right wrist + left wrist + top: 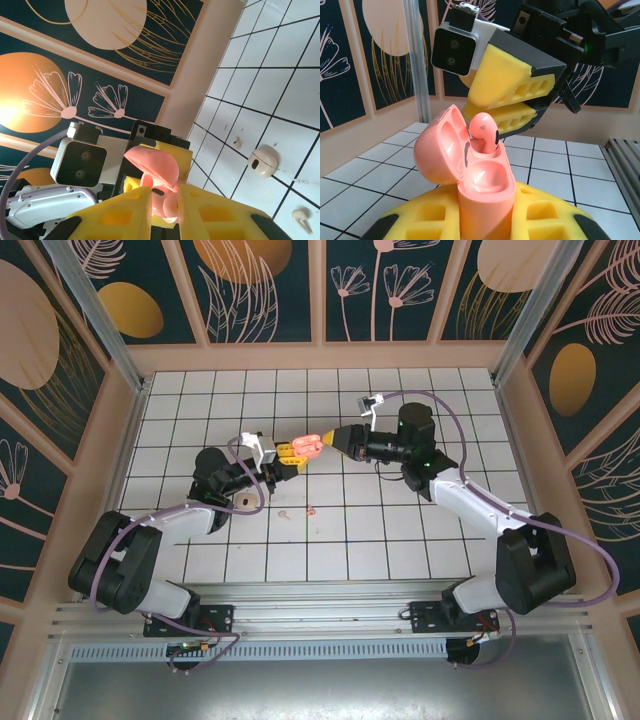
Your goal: Insert the wireless bluetooth earbuds into the charging case
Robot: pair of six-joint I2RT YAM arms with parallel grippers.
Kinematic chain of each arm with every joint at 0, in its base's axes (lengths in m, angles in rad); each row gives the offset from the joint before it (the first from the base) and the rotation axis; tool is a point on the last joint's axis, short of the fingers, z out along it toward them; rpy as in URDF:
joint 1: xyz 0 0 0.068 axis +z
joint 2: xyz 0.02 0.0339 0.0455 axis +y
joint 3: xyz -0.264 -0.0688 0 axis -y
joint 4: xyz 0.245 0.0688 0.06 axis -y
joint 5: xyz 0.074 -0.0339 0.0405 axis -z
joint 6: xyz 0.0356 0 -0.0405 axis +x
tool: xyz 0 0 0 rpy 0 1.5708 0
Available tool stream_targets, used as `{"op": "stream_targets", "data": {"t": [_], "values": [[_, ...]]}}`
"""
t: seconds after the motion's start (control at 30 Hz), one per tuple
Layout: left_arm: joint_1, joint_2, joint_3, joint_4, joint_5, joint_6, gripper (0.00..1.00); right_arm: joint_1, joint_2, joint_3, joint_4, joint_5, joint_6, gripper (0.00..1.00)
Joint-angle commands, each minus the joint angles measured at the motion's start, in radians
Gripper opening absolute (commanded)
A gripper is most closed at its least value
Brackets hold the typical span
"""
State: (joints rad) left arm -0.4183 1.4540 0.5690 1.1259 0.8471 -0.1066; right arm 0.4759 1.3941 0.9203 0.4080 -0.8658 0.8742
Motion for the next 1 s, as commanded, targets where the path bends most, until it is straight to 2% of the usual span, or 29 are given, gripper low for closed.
{"op": "stream_targets", "data": {"t": [0.0,0.47,0.7,0.97], "values": [[-0.005,-0.019,0.025,0.053,-0.012,-0.015,0.02,0.013,-0.035,-0.014,0.009,0.002,-0.001,0.21],[-0.005,-0.015,0.026,0.064,-0.005,-0.025,0.02,0.015,-0.053,-0.01,-0.031,0.002,-0.034,0.25],[-0.005,-0.018,0.028,0.069,0.001,-0.032,0.02,0.009,-0.051,0.053,-0.178,0.041,-0.139,0.41],[-0.005,-0.022,0.028,0.069,0.006,-0.034,0.02,0.009,-0.054,0.097,-0.233,0.078,-0.23,0.44]]}}
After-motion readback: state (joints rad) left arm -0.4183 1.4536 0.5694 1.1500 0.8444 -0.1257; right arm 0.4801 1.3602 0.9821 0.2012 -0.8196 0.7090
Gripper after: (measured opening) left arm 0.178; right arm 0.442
